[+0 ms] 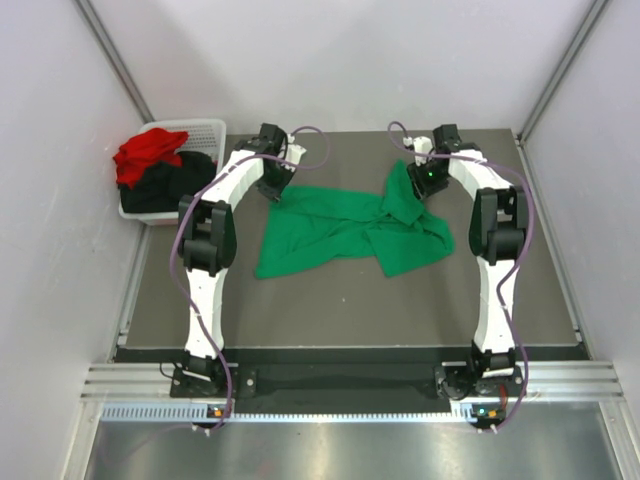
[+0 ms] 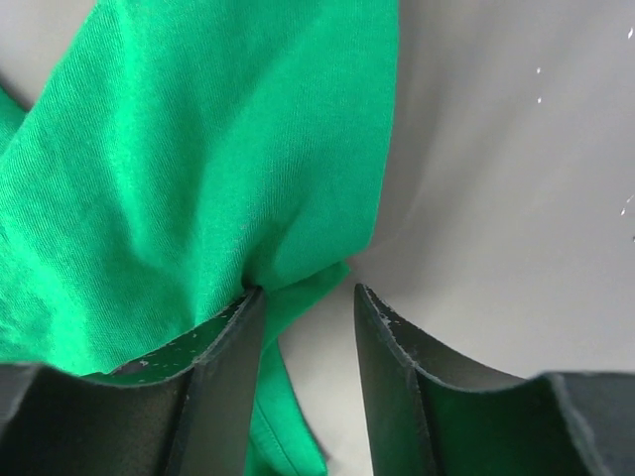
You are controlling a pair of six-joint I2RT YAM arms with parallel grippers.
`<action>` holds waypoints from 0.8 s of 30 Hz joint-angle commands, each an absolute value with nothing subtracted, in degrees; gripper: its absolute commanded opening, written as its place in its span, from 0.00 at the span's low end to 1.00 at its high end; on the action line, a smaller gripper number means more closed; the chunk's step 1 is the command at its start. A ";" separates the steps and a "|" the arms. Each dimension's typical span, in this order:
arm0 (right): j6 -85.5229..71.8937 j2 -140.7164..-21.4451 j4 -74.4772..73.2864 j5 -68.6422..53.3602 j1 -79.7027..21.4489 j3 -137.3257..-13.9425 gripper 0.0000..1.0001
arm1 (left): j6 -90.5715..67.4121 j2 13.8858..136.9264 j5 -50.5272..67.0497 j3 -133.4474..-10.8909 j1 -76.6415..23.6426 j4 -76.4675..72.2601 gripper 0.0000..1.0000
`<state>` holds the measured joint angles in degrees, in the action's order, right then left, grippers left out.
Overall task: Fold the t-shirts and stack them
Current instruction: Flatten the tshirt out
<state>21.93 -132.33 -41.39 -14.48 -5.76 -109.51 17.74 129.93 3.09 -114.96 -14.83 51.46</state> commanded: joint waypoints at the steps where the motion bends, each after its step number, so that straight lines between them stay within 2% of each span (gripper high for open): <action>1: 22.15 -136.40 -41.66 -13.71 -7.47 -110.55 0.41 | 18.19 130.60 2.64 -115.40 -15.29 50.98 0.00; 4: 22.94 -137.46 -41.92 -12.31 -8.17 -112.23 0.34 | 18.19 130.60 2.46 -115.40 -15.56 51.15 0.00; 12: 23.47 -136.41 -40.44 -9.41 -8.17 -111.54 0.00 | 18.11 130.25 1.93 -115.14 -15.64 51.07 0.00; 24: 23.20 -119.64 -34.46 -0.53 -2.73 -115.75 0.00 | 21.36 122.53 -5.35 -118.47 -15.29 43.17 0.00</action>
<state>22.55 -130.43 -39.07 -3.92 -5.08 -111.77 19.68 129.32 -2.04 -115.26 -15.46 49.08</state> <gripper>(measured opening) 0.010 0.011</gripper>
